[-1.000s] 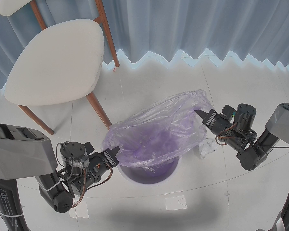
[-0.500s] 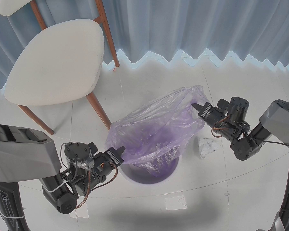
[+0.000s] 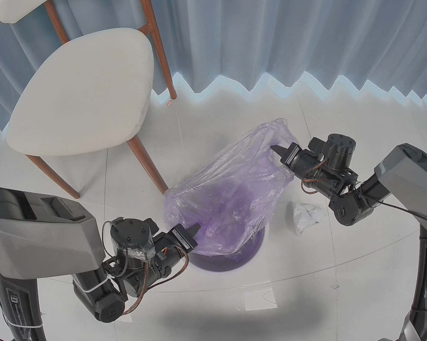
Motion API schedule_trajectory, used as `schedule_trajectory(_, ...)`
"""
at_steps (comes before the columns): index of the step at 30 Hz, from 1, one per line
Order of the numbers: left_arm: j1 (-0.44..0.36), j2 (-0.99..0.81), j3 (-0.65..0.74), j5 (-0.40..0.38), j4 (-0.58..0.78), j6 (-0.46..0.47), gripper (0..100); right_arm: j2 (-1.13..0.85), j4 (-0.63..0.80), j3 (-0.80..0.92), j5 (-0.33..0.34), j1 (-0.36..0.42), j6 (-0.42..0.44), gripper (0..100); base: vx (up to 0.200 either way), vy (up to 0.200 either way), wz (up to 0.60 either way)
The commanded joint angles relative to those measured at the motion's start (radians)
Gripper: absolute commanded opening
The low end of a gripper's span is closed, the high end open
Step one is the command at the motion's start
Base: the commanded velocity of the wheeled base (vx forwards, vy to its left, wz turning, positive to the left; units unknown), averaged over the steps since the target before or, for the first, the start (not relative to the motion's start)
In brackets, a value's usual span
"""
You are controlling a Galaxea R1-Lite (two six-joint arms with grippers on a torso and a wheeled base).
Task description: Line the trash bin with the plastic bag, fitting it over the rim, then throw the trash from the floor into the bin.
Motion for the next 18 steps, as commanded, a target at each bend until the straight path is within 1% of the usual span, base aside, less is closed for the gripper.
schedule_trajectory(1, -0.012, 0.003, 0.002, 0.002, 0.000, 0.000, 0, -0.016, 0.000, -0.020, 0.003, 0.017, 0.001, 100, 0.000, 0.000, 0.00)
schedule_trajectory(3, -0.012, 0.001, 0.000, 0.002, -0.001, 0.000, 0, -0.065, 0.007, 0.006, -0.004, 0.020, 0.010, 100, 0.000, 0.000, 0.00)
schedule_trajectory(5, -0.012, -0.003, 0.002, 0.002, -0.001, 0.001, 0, -0.200, 0.062, 0.137, -0.012, 0.038, 0.053, 100, 0.000, 0.000, 0.00)
schedule_trajectory(6, -0.012, -0.007, 0.002, 0.002, -0.001, 0.001, 0, -0.284, 0.105, 0.212, -0.006, 0.040, 0.072, 100, 0.000, 0.000, 0.00)
schedule_trajectory(7, -0.012, -0.007, 0.003, 0.002, -0.001, 0.001, 0, -0.302, 0.115, 0.229, -0.004, 0.041, 0.075, 100, 0.000, 0.000, 0.00)
schedule_trajectory(8, -0.012, -0.010, 0.002, 0.002, -0.001, 0.001, 0, -0.395, 0.165, 0.303, 0.012, 0.041, 0.078, 100, 0.000, 0.000, 0.00)
schedule_trajectory(10, -0.012, -0.011, 0.003, 0.002, -0.001, 0.001, 0, -0.480, 0.203, 0.381, 0.034, 0.044, 0.078, 100, 0.000, 0.000, 0.00)
schedule_trajectory(11, -0.014, -0.011, 0.003, 0.002, -0.001, 0.000, 0, -0.511, 0.215, 0.418, 0.042, 0.049, 0.078, 100, 0.000, 0.000, 0.00)
schedule_trajectory(13, -0.014, -0.011, 0.003, 0.002, -0.001, 0.001, 0, -0.516, 0.217, 0.424, 0.043, 0.050, 0.078, 100, 0.000, 0.000, 0.00)
schedule_trajectory(14, -0.028, -0.013, 0.005, 0.005, -0.001, 0.001, 0, -0.580, 0.261, 0.522, 0.048, 0.096, 0.075, 100, 0.000, 0.000, 0.00)
schedule_trajectory(16, -0.032, -0.019, 0.005, 0.014, -0.001, 0.003, 0, -0.595, 0.301, 0.582, 0.048, 0.133, 0.073, 100, 0.000, 0.000, 0.00)
schedule_trajectory(18, -0.041, -0.026, 0.005, 0.025, -0.001, 0.003, 0, -0.591, 0.310, 0.623, 0.046, 0.167, 0.082, 100, 0.000, 0.000, 0.00)
